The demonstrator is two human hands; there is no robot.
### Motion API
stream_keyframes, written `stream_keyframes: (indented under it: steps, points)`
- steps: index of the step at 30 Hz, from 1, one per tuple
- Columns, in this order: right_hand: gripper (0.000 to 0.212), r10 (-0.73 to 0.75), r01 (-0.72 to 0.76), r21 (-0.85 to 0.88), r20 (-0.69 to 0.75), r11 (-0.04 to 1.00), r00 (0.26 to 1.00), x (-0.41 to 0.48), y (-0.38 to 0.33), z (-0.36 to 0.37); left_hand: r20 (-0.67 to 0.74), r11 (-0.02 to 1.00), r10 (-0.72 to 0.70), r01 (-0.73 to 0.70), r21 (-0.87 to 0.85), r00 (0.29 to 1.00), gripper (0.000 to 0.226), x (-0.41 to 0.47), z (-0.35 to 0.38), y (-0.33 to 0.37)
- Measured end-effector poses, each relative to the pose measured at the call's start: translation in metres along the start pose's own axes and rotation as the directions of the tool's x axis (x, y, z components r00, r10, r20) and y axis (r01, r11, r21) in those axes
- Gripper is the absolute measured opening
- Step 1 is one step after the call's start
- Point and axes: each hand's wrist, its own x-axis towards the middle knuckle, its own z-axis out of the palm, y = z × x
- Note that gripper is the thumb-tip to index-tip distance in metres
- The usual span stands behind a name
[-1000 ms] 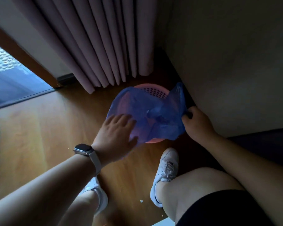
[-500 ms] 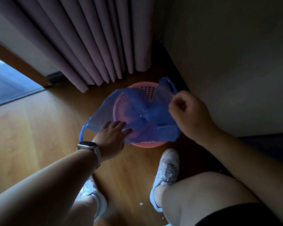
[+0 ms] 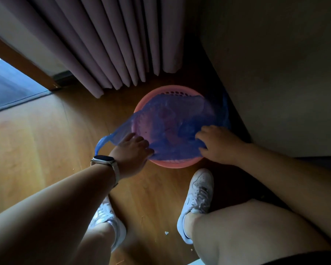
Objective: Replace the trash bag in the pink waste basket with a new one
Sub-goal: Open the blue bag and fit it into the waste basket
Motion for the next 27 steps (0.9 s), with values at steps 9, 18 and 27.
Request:
stream_keyframes:
  steps: [9, 18, 27]
  points:
    - [0.019, -0.292, 0.272, -0.177, -0.097, 0.946, 0.951, -0.029, 0.015, 0.021, -0.268, 0.984, 0.164, -0.177, -0.022, 0.949, 0.021, -0.014, 0.001, -0.01]
    - [0.026, -0.187, 0.184, -0.1, -0.023, 0.978, 0.982, -0.042, 0.024, 0.029, -0.082, 0.986, 0.161, -0.157, 0.058, 0.983, 0.035, -0.036, -0.001, -0.022]
    - [0.016, 0.176, -0.217, 0.646, 0.128, 0.732, 0.976, -0.039, 0.017, 0.049, 0.156, 0.997, -0.054, 0.046, 0.057, 0.986, 0.06, -0.042, 0.011, -0.029]
